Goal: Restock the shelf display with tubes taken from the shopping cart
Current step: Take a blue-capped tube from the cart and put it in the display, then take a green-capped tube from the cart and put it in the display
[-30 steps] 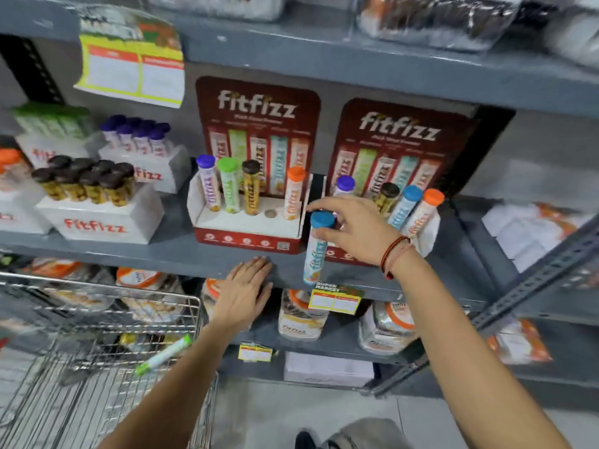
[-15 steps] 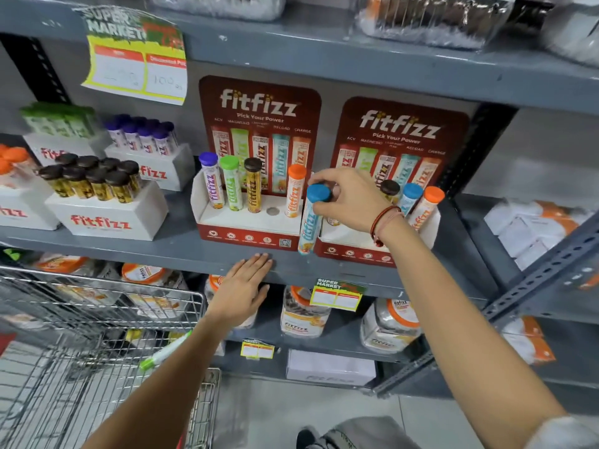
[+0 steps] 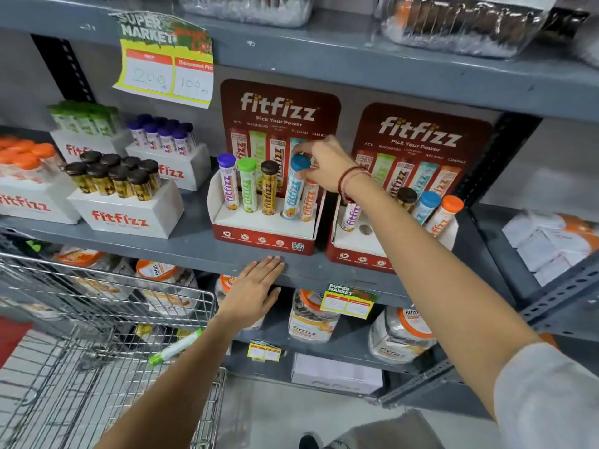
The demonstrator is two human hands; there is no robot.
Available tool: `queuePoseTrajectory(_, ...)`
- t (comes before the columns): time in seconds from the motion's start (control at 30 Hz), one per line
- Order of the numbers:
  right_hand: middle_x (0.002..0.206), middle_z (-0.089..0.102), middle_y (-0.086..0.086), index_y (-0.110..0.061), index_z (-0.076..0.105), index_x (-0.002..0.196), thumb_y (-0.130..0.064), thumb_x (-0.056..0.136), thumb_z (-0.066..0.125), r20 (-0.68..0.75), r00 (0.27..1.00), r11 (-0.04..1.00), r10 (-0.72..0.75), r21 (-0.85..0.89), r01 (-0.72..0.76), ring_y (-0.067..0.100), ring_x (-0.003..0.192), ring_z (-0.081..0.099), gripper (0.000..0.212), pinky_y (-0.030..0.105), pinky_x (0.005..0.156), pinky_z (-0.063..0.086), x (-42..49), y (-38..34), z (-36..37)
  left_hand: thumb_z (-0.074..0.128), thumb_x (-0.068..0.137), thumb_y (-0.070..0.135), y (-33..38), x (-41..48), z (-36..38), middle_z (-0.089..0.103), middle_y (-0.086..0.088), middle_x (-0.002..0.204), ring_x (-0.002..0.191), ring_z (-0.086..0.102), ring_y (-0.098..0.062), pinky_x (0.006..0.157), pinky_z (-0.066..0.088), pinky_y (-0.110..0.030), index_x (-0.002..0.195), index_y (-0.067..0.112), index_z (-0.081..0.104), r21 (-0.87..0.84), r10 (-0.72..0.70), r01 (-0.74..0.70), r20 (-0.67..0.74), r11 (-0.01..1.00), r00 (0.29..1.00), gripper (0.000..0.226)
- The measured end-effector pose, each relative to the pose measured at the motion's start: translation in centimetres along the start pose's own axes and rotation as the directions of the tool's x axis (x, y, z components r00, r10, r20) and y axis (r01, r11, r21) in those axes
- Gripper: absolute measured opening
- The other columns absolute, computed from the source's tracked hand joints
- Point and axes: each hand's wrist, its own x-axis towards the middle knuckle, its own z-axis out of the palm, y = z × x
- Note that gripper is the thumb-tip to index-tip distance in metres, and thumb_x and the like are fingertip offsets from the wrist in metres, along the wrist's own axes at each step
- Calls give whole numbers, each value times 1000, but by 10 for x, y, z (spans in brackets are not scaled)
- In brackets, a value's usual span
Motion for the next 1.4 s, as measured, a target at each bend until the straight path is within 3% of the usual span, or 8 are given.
queuePoseTrajectory(0.33, 133, 56, 6, -21, 54, 126, -22, 86, 62, 1, 1000, 1000, 19, -7, -19, 31, 125, 37, 41, 43, 105, 33, 21, 5, 12, 43, 96, 30, -7, 1, 5, 30, -6, 151, 140, 22, -19, 114, 7, -32, 142, 12, 29, 14, 15, -15, 17, 1000, 1000, 51)
queuePoseTrajectory(0.57, 113, 54, 11, -21, 57, 122, -22, 83, 66, 19, 1000, 1000, 4, 18, -4, 31, 117, 42, 40, 40, 99, 35, 20, 0, 17, 47, 94, 28, -9, 0, 5, 35, -8, 148, 138, 27, -22, 114, 11, -35, 140, 10, 34, -3, 26, -26, 2, 1000, 1000, 51)
queuePoseTrajectory(0.83, 129, 48, 15, -25, 53, 125, -24, 84, 65, 141, 987, 997, 81, -18, -79, 31, 120, 43, 43, 41, 102, 39, 21, 2, 26, 51, 93, 24, -9, 0, 0, 39, -10, 146, 136, 31, -24, 113, 14, -39, 138, 8, 38, -26, 45, -45, -5, 999, 999, 49)
queuePoseTrajectory(1.07, 130, 50, 14, -22, 49, 129, -23, 87, 63, 96, 992, 996, 81, -32, -79, 31, 122, 40, 45, 41, 104, 35, 23, 2, 34, 50, 94, 26, -11, -2, -10, 42, -11, 144, 136, 32, -24, 113, 19, -38, 134, 7, 43, -65, -8, 7, -19, 998, 1000, 45)
queuePoseTrajectory(1.17, 134, 50, 15, -19, 48, 132, -22, 85, 63, -9, 998, 997, 65, -35, -65, 33, 125, 38, 50, 39, 107, 33, 19, 0, 43, 56, 91, 21, -23, -12, -24, 52, -14, 136, 131, 41, -28, 108, 29, -43, 127, 3, 51, -83, -84, 78, -67, 993, 994, 41)
queuePoseTrajectory(1.3, 115, 63, 18, -10, 62, 116, -17, 83, 63, -335, 942, 999, -36, 10, 42, 36, 111, 52, 34, 34, 97, 33, 0, -24, 63, 57, 88, 16, -46, -41, -45, 61, -16, 125, 122, 50, -30, 99, 39, -45, 121, 3, 56, -85, -203, 192, -149, 978, 968, 35)
queuePoseTrajectory(1.4, 102, 66, 17, -7, 67, 104, -13, 81, 64, -351, 929, 981, -113, 110, 161, 36, 100, 55, 24, 29, 88, 33, -17, -60, 93, 52, 89, 19, -65, -76, -61, 62, -16, 122, 117, 53, -31, 96, 44, -48, 121, 6, 55, -112, -349, 333, -190, 936, 917, 35)
